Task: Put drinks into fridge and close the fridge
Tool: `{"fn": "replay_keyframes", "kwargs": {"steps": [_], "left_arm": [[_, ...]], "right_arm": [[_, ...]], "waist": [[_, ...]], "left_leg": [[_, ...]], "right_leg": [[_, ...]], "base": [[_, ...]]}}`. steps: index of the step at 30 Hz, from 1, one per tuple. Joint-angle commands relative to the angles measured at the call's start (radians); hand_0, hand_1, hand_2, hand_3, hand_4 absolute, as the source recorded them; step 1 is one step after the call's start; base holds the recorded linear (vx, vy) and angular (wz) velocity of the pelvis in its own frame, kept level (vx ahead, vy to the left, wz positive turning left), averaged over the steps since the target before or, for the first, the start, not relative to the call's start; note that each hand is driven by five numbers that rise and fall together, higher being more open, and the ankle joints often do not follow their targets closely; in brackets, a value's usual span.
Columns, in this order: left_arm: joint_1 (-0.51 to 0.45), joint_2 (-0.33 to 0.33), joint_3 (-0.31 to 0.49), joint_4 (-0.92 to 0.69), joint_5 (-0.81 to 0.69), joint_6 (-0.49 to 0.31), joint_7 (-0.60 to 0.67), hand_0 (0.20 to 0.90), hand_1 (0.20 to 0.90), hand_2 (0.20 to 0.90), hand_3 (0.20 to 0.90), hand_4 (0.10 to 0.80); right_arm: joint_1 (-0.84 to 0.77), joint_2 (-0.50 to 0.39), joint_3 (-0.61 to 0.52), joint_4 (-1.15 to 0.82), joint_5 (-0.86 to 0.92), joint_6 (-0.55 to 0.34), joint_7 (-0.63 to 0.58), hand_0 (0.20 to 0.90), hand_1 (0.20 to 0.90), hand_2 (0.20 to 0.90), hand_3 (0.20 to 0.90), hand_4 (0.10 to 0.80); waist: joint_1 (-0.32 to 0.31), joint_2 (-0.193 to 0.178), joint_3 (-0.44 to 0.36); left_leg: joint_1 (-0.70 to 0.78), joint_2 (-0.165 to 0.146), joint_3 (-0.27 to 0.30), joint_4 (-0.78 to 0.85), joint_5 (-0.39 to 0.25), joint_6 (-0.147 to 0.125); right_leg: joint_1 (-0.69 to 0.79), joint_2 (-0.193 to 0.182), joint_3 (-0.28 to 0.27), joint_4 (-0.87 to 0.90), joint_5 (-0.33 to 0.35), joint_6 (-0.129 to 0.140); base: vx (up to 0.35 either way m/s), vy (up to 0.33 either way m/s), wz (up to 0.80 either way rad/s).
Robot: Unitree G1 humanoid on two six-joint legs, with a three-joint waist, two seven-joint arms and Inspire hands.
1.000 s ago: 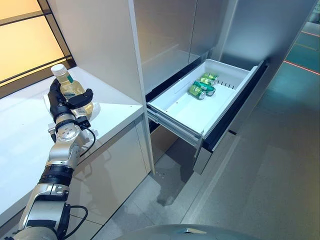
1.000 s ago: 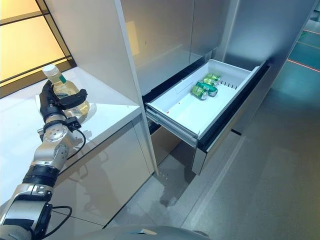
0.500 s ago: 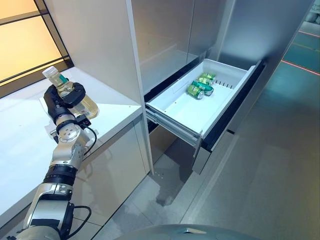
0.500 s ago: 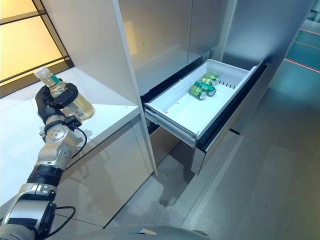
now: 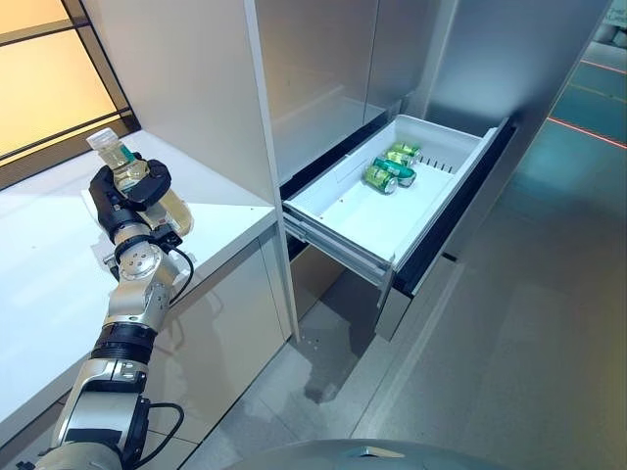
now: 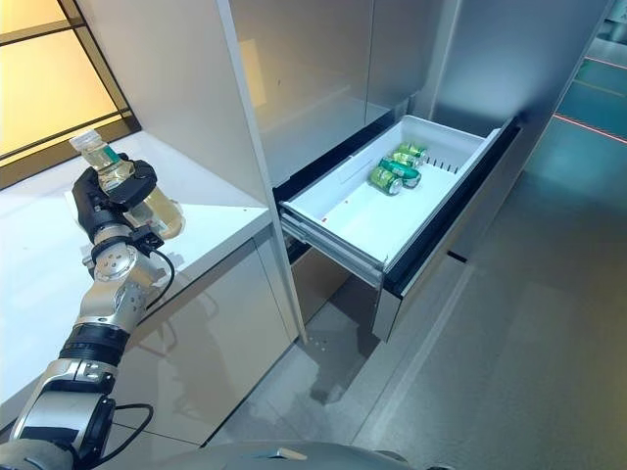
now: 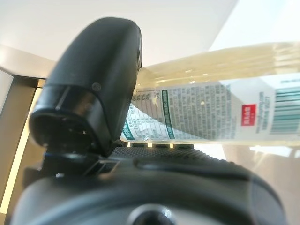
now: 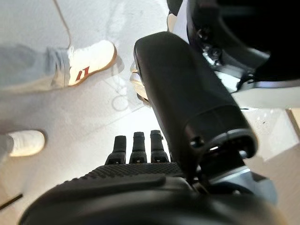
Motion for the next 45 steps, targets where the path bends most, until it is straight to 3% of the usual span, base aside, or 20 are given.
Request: {"fn": "replay_keyframes", "kwargs": {"steps": [1,7,17,18,19,22,27,35,41,45], "left_arm": [[-0.246,0.057,-0.007,-0.105,0.021,-0.145,-0.052,0.3,0.3,0.3,0.2,0.1],[-0.221,0.034,-0.036,-0.231,0.018,-0.166,-0.08,0.3,0.3,0.3,0.2,0.1],[-0.201,-0.012,-0.111,-0.411,-0.045,-0.231,-0.146,0.3,0.3,0.3,0.2,0.1],[-0.199,-0.015,-0.116,-0.422,-0.054,-0.238,-0.155,0.3,0.3,0.3,0.2,0.1],[-0.185,-0.016,-0.108,-0.417,-0.082,-0.276,-0.193,0.3,0.3,0.3,0.2,0.1],[-0.183,-0.02,-0.11,-0.425,-0.1,-0.296,-0.216,0.3,0.3,0.3,0.2,0.1],[-0.21,0.0,-0.134,-0.483,-0.104,-0.288,-0.185,0.3,0.3,0.3,0.2,0.1],[-0.186,-0.002,-0.155,-0.55,-0.112,-0.3,-0.222,0.3,0.3,0.3,0.2,0.1],[-0.109,-0.029,-0.138,-0.637,-0.089,-0.311,-0.314,0.3,0.3,0.3,0.2,0.1],[-0.056,-0.033,-0.101,-0.672,-0.07,-0.317,-0.396,0.3,0.3,0.3,0.2,0.1]], "right_arm": [[-0.074,-0.021,0.056,-0.03,-0.072,-0.097,0.011,0.9,0.9,0.9,0.9,0.8],[-0.124,-0.046,0.145,-0.175,-0.118,-0.133,-0.014,0.9,0.9,0.9,0.9,0.8],[-0.248,-0.072,0.226,-0.496,-0.102,-0.093,-0.026,0.9,0.9,0.9,0.9,0.8],[-0.259,-0.074,0.231,-0.52,-0.093,-0.106,-0.018,0.9,0.9,0.9,0.9,0.8],[-0.24,-0.079,0.226,-0.496,-0.113,-0.185,-0.035,0.9,0.9,0.9,0.9,0.8],[-0.243,-0.057,0.23,-0.471,-0.128,-0.246,-0.058,0.9,0.9,0.9,0.9,0.8],[-0.278,-0.043,0.307,-0.678,-0.066,-0.17,-0.026,0.9,0.9,0.9,0.9,0.8],[-0.328,-0.042,0.339,-0.882,0.087,-0.232,0.143,0.9,0.9,0.9,0.9,0.8],[-0.363,-0.105,0.222,-1.131,0.34,-0.197,0.397,0.9,0.9,0.9,0.9,0.8],[-0.378,-0.121,0.084,-1.258,0.565,-0.164,0.566,0.9,0.9,0.9,0.9,0.8]], "waist": [[0.013,0.011,-0.048],[0.036,0.006,-0.046],[0.071,0.003,-0.042],[0.072,0.003,-0.041],[0.074,0.008,-0.042],[0.077,0.014,-0.041],[0.087,0.016,-0.038],[0.105,0.011,-0.026],[0.105,-0.002,-0.018],[0.102,-0.009,-0.021]], "left_leg": [[0.027,-0.016,-0.068,0.011,-0.146,-0.011],[0.016,-0.017,-0.086,0.009,-0.137,-0.014],[0.005,-0.026,-0.117,0.006,-0.127,-0.013],[0.005,-0.026,-0.117,0.006,-0.126,-0.014],[-0.001,-0.024,-0.117,0.006,-0.124,-0.013],[-0.003,-0.026,-0.115,0.006,-0.125,-0.01],[-0.005,-0.027,-0.115,0.006,-0.124,-0.011],[-0.008,-0.027,-0.121,0.006,-0.114,-0.016],[-0.009,-0.028,-0.127,0.006,-0.107,-0.018],[-0.007,-0.029,-0.126,0.006,-0.106,-0.016]], "right_leg": [[-0.021,-0.022,0.048,0.029,-0.03,0.106],[-0.022,-0.026,0.032,0.025,-0.028,0.105],[-0.022,-0.032,0.012,0.021,-0.021,0.103],[-0.022,-0.033,0.01,0.02,-0.021,0.103],[-0.026,-0.03,0.012,0.022,-0.019,0.103],[-0.027,-0.033,0.01,0.02,-0.02,0.106],[-0.022,-0.038,0.002,0.016,-0.021,0.107],[-0.018,-0.042,-0.01,0.014,-0.015,0.107],[-0.018,-0.043,-0.013,0.015,-0.008,0.109],[-0.019,-0.042,-0.01,0.016,-0.005,0.109]], "base": [[-0.052,-0.006,0.01],[-0.05,-0.002,0.03],[-0.047,0.007,0.07],[-0.059,0.018,0.0],[-0.055,0.023,0.01],[-0.044,0.035,0.02],[-0.051,0.022,0.03],[-0.045,0.008,0.05],[-0.026,0.002,0.06],[0.0,0.0,0.0]]}}
